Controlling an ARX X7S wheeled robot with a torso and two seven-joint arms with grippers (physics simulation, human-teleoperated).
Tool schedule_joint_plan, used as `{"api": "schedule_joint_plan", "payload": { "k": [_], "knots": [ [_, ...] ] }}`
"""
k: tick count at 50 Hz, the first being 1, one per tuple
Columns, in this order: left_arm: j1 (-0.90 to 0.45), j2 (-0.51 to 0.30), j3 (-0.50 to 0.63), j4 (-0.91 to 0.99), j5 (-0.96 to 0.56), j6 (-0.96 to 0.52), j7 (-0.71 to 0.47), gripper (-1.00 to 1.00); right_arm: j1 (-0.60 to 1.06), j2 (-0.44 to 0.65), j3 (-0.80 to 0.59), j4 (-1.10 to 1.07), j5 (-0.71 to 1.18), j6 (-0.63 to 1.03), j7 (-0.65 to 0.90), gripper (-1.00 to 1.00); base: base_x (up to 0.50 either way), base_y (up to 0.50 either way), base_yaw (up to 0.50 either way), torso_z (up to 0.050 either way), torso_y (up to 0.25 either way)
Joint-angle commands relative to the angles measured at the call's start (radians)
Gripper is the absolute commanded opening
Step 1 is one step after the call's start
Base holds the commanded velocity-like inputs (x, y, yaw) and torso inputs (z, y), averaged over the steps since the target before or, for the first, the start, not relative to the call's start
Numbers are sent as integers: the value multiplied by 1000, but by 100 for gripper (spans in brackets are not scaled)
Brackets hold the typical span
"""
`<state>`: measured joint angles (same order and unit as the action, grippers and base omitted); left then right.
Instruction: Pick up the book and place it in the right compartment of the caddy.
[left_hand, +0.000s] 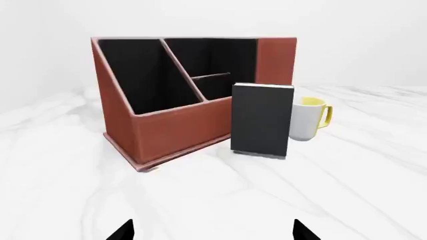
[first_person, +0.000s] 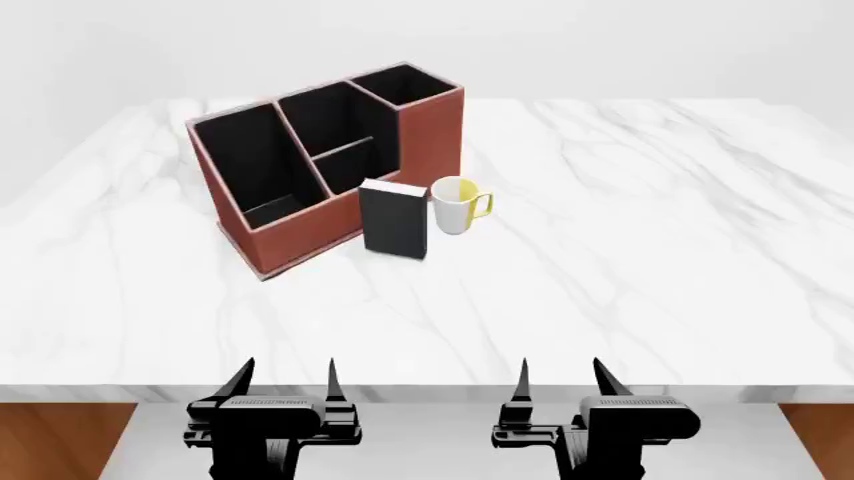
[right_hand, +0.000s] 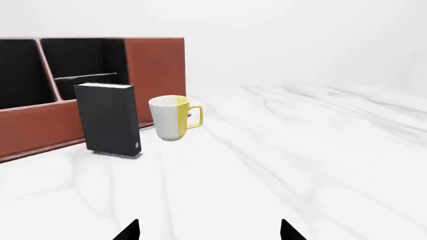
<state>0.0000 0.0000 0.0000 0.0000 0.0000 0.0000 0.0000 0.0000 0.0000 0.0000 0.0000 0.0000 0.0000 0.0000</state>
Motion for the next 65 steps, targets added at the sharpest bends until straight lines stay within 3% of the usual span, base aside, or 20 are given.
{"api": "schedule_joint_plan", "payload": {
  "k": [1, 15, 30, 48, 65],
  "knots": [
    [0, -16, 18, 1, -15, -1, -18, 100, -2, 15, -20, -13, 12, 12, 24, 100, 0, 0, 0, 0, 0],
    [15, -59, 64, 57, -36, -25, -64, 100, -11, 56, -57, -31, 55, 9, 64, 100, 0, 0, 0, 0, 0],
    [126, -113, 51, 435, -45, -161, -106, 100, -72, 105, -51, -338, 111, 153, 88, 100, 0, 0, 0, 0, 0],
    [198, -150, -3, 660, -100, -209, -145, 100, -109, 147, -39, -619, 178, 309, 123, 100, 0, 0, 0, 0, 0],
    [214, -167, -11, 704, -129, -214, -162, 100, -112, 166, -36, -680, 216, 346, 140, 100, 13, 0, 0, 0, 0]
  ]
}}
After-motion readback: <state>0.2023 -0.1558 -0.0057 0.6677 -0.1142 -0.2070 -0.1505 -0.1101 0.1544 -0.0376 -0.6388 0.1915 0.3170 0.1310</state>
